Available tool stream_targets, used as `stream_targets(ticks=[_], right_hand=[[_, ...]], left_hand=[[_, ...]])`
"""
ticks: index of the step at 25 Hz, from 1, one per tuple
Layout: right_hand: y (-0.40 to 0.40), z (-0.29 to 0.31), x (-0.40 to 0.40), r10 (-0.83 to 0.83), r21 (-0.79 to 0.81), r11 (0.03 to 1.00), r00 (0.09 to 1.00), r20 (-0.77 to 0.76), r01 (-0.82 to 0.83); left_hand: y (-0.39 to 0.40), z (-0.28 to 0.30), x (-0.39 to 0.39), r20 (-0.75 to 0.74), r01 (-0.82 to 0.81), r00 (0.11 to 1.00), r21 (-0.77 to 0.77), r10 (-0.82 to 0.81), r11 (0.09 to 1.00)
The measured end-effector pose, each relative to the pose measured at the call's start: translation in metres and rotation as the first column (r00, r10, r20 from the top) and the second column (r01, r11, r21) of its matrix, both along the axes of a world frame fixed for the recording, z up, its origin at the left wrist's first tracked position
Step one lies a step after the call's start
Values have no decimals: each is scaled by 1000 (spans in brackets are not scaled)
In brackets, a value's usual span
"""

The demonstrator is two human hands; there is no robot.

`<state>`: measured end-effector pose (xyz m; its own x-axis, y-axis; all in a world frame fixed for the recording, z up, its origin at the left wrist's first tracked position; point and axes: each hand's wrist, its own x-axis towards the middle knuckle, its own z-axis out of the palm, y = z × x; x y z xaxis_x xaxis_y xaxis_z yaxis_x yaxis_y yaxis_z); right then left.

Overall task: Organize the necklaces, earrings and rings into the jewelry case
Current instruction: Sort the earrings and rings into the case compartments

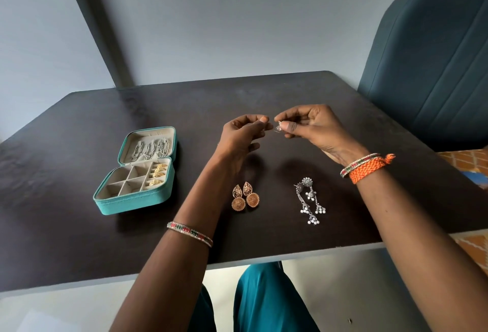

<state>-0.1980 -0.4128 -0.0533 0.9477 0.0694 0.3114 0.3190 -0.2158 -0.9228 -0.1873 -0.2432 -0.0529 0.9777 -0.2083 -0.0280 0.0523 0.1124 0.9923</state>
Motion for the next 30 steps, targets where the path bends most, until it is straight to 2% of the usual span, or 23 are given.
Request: stream_targets(ticks=[9,15,23,30], right_hand=[[5,-6,3,-14,-3,1000,999,-36,14],[5,-3,1,-11,95,995,991,-137,24],[1,-2,-2,8,-14,1000,980,-200,-11],[1,-1,-1,-25,-56,998,982,-188,15]], left_hand=[[-1,-4,1,44,-44,998,-27,45,999],[-1,-5,2,56,-52,997,15,51,999],[0,-3,0,93,1,995,209,-21,978],[0,0,-3,69,24,997,219,-40,975]])
